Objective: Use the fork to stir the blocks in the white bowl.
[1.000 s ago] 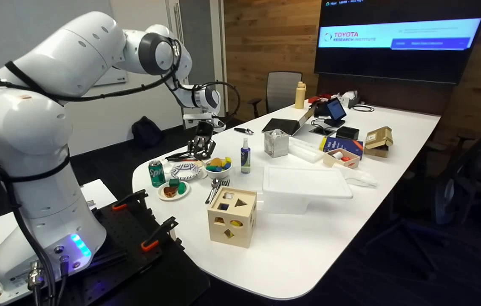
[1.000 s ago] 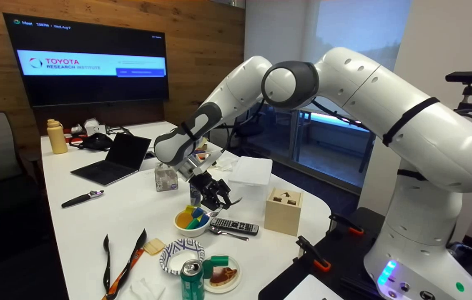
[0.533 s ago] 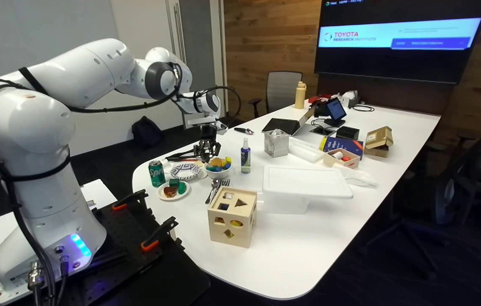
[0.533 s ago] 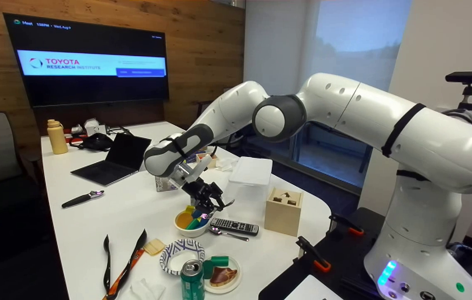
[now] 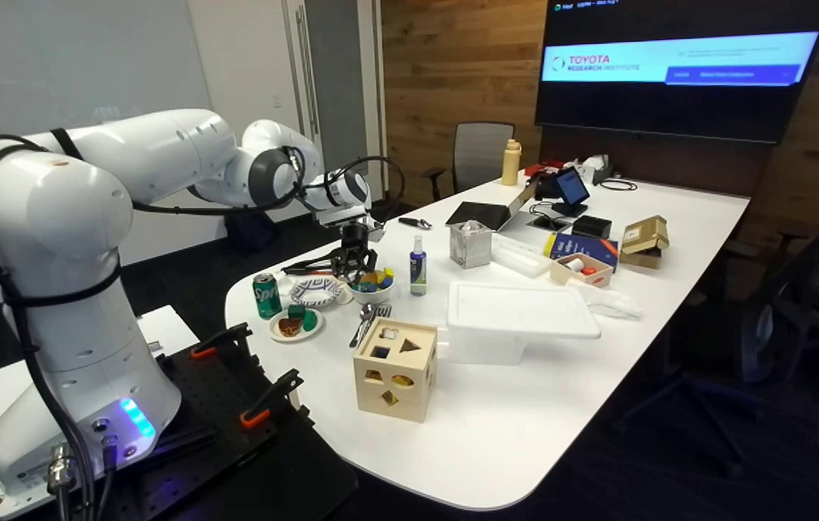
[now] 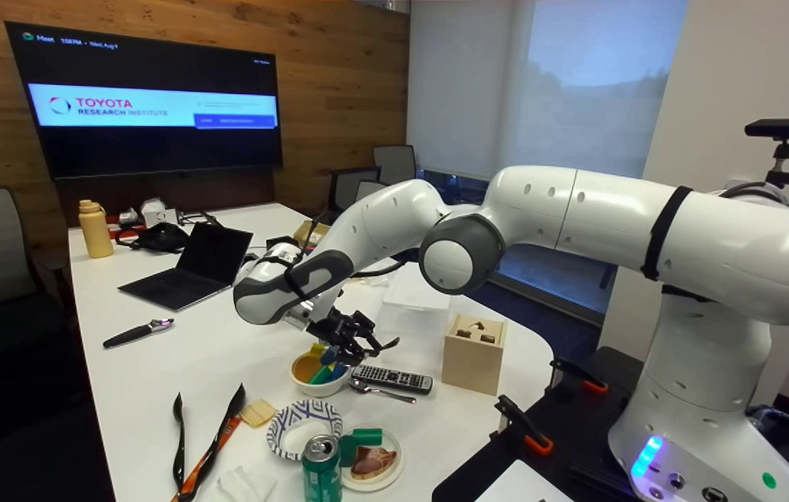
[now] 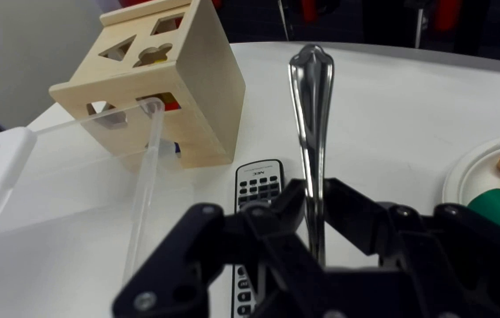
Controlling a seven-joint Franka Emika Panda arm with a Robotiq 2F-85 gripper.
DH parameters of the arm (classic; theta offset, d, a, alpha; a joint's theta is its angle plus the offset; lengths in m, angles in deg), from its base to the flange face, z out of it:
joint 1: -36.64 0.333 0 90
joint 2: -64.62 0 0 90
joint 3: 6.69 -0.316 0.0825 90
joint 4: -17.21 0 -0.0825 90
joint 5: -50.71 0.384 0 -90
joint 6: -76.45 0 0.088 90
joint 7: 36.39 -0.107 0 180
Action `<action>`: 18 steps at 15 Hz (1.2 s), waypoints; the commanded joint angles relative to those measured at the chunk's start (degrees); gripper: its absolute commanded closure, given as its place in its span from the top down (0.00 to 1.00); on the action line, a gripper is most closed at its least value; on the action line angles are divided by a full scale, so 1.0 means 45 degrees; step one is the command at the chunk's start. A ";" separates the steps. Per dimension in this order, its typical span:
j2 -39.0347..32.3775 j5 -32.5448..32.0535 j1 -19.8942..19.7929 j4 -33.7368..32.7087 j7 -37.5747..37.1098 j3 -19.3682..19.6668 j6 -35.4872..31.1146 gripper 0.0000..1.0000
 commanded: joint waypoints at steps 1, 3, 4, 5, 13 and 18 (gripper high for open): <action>-0.0015 -0.0082 0.0324 -0.0185 0.1012 0.0333 -0.0256 0.05; -0.0007 -0.0023 0.0349 -0.0356 0.1526 0.0256 -0.0565 0.05; -0.0005 0.0020 0.0347 -0.0451 0.1810 0.0211 -0.0712 0.05; 0.0001 0.0066 0.0329 -0.0504 0.2122 0.0167 -0.0882 0.05; 0.0018 0.0686 -0.0061 -0.0916 0.4099 -0.0187 -0.2537 0.05; 0.0052 0.1311 -0.0233 -0.1842 0.4056 -0.0121 -0.3676 0.05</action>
